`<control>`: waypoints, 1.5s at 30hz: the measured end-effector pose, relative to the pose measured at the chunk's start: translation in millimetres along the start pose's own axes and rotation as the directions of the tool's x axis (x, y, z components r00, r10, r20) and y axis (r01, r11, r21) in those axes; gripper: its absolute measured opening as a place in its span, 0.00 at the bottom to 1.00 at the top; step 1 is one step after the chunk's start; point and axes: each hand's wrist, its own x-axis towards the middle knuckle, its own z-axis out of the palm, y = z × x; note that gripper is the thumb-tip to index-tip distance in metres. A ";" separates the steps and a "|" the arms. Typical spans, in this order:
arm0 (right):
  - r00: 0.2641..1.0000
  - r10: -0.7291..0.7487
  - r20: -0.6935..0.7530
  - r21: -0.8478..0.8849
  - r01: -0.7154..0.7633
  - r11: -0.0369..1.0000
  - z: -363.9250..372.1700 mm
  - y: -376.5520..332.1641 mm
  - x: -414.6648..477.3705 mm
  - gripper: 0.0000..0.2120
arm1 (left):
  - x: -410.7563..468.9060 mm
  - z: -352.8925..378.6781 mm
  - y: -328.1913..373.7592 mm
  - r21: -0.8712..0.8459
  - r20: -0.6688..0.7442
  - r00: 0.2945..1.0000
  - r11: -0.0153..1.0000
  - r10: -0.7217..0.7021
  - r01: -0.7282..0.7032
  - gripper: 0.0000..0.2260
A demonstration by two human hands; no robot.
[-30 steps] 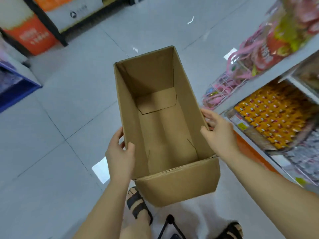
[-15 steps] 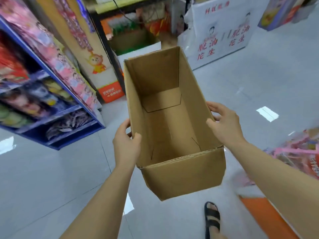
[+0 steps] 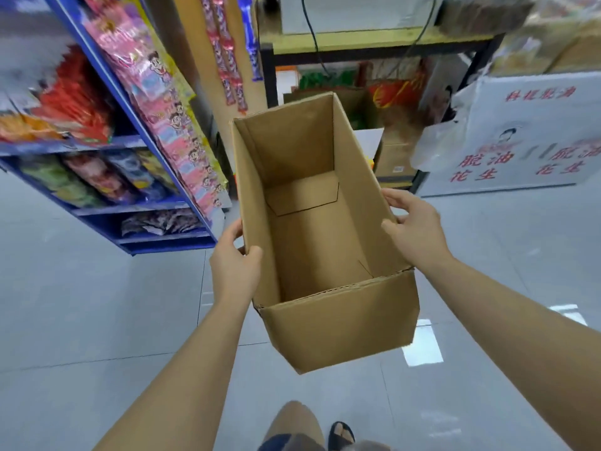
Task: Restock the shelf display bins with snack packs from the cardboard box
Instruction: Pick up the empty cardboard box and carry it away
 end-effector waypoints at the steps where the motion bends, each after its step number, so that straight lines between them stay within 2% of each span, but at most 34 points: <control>1: 1.000 -0.003 0.016 0.000 0.003 1.000 1.4 0.5 18.1 0.23 | 10.3 7.3 3.2 -0.007 -0.013 1.000 1.000 -0.013 0.013 0.22; 5: 0.994 -0.035 0.105 -0.037 0.039 0.999 18.2 -1.0 92.6 0.24 | 64.6 32.8 8.9 -0.046 -0.047 0.998 0.998 -0.053 0.051 0.22; 13: 0.966 -0.030 0.256 -0.126 0.064 0.990 56.6 -13.7 241.4 0.23 | 181.4 71.7 33.9 0.002 -0.086 0.983 0.987 -0.159 0.160 0.22; 18: 0.921 -0.055 0.386 -0.181 0.134 0.974 76.5 -0.9 319.0 0.23 | 216.3 106.8 39.6 0.013 -0.168 0.953 0.966 -0.254 0.260 0.21; 21: 0.851 -0.103 0.514 -0.167 0.218 0.962 96.9 14.2 377.6 0.24 | 235.4 140.8 36.2 -0.017 -0.272 0.893 0.930 -0.358 0.368 0.20; 25: 0.730 -0.136 0.670 -0.173 0.332 0.927 113.9 20.2 447.5 0.24 | 251.5 196.2 37.1 -0.133 -0.403 0.765 0.859 -0.503 0.495 0.21; 30: 0.588 -0.162 0.793 -0.168 0.466 0.869 142.5 35.6 514.9 0.24 | 271.1 255.2 27.1 -0.262 -0.461 0.623 0.768 -0.631 0.584 0.22; 34: 0.493 -0.147 0.858 -0.155 0.521 0.840 183.0 61.6 548.8 0.22 | 293.1 289.6 -1.8 -0.339 -0.469 0.546 0.713 -0.694 0.614 0.22; 45: 0.396 -0.036 0.917 -0.245 0.634 0.733 309.6 160.4 608.2 0.23 | 371.2 363.1 -127.3 -0.434 -0.454 0.433 0.618 -0.779 0.656 0.21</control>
